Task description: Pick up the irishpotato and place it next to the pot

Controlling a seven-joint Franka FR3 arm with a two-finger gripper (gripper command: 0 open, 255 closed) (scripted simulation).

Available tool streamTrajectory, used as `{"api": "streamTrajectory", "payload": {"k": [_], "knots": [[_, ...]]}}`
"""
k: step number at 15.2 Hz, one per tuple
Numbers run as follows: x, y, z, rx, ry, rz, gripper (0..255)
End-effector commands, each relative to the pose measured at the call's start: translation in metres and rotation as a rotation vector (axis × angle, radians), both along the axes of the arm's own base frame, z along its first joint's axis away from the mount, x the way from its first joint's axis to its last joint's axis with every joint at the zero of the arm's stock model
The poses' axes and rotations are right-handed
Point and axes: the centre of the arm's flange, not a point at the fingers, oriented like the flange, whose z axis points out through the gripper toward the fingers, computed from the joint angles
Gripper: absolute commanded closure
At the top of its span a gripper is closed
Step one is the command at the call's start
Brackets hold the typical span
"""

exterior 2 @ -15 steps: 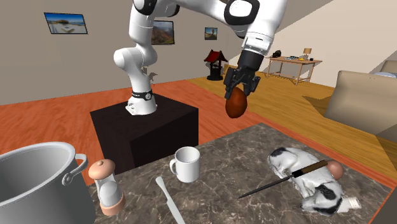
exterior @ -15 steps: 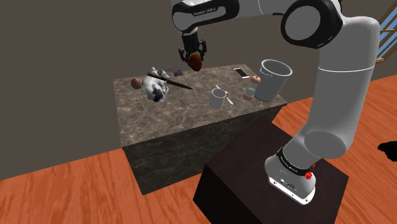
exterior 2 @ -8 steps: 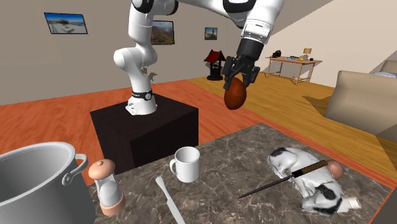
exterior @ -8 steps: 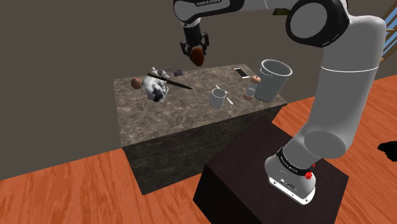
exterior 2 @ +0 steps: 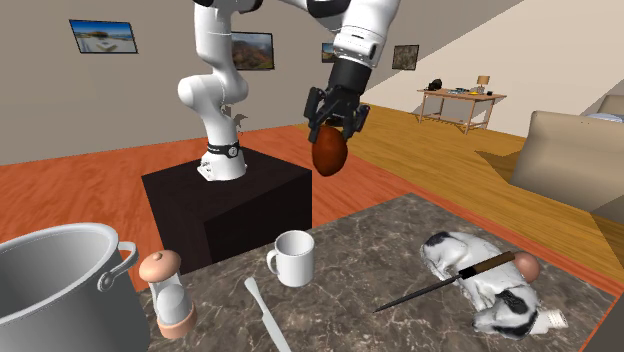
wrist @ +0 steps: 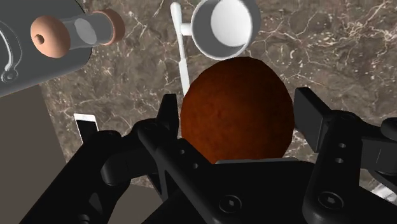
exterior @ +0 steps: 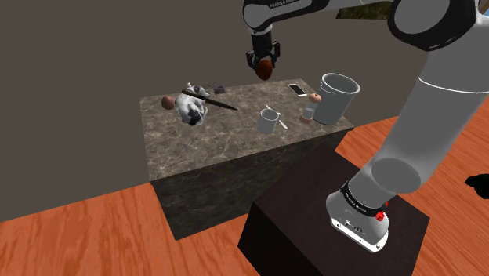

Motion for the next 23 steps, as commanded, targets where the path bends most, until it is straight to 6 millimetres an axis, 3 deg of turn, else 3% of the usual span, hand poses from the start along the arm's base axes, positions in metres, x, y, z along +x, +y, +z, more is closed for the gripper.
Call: {"api": "streamTrajectory", "payload": {"k": [1,23], "knots": [[-0.020,-0.021,-0.001,0.001,0.000,0.001,255],[-0.196,-0.252,-0.001,0.001,0.000,0.001,255]]}}
